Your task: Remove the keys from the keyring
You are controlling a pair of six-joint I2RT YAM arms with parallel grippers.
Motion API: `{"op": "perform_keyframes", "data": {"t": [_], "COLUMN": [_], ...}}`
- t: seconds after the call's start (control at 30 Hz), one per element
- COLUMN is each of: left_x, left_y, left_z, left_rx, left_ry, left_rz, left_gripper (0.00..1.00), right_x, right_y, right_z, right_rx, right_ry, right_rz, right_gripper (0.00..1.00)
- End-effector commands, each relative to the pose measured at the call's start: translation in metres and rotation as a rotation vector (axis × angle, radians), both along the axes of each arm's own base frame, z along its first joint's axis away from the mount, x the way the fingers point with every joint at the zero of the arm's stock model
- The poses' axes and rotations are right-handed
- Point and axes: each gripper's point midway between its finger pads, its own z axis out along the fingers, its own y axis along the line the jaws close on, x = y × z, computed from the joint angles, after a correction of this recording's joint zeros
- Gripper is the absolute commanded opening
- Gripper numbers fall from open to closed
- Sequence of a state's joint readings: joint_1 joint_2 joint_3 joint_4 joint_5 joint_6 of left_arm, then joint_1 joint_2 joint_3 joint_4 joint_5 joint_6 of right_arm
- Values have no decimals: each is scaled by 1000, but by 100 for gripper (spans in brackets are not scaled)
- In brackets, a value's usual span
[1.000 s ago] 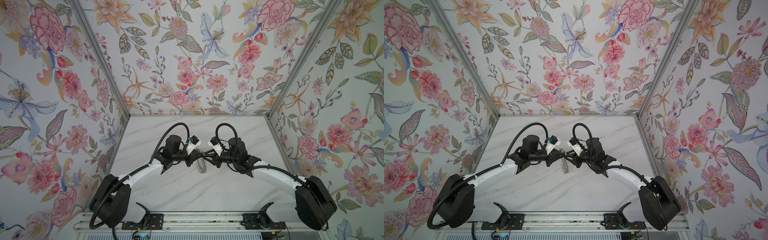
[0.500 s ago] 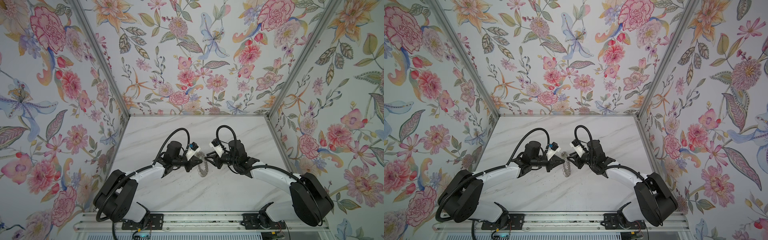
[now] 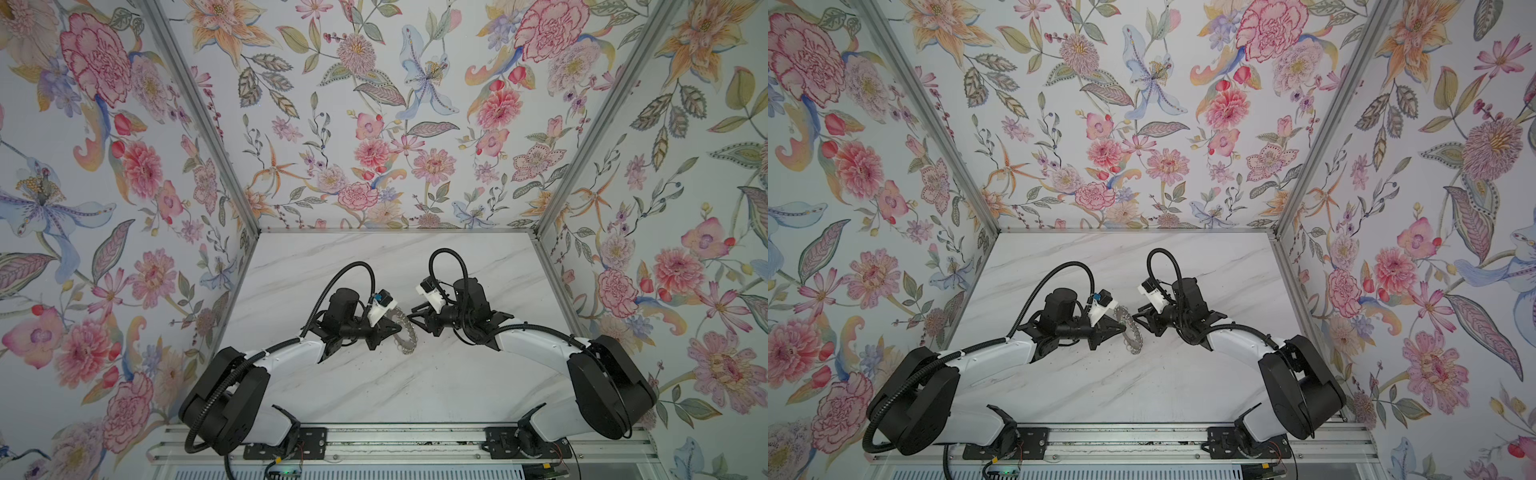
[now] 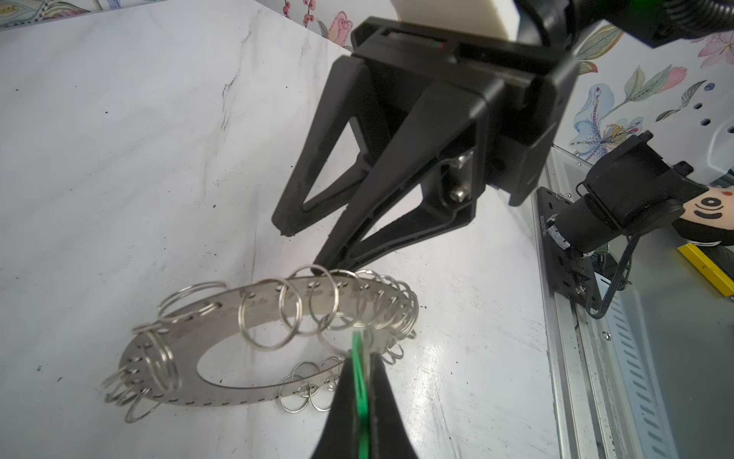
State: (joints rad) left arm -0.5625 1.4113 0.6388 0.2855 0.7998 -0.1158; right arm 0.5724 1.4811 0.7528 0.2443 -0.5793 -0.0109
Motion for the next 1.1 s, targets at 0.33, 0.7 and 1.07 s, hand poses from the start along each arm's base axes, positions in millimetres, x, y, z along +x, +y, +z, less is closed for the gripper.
{"op": "perform_keyframes", "data": {"t": [0.33,0.7,1.07], "left_x": [12,14,19], "left_y": [14,20,28], "left_z": [27,30,14], "left_rx": [-12,-13,34], "left_ry": [-121,-137,-125], "left_rz": [77,89,126], "left_gripper": [0,0,0], "right_x": [-15,-25,-24], "right_y": [22,54,68], "right_z": [12,16,22], "right_rx": [8,17,44], "right_ry": [-18,-29,-53], "right_rz": [86,179,198], "right_gripper": [36,37,37]}}
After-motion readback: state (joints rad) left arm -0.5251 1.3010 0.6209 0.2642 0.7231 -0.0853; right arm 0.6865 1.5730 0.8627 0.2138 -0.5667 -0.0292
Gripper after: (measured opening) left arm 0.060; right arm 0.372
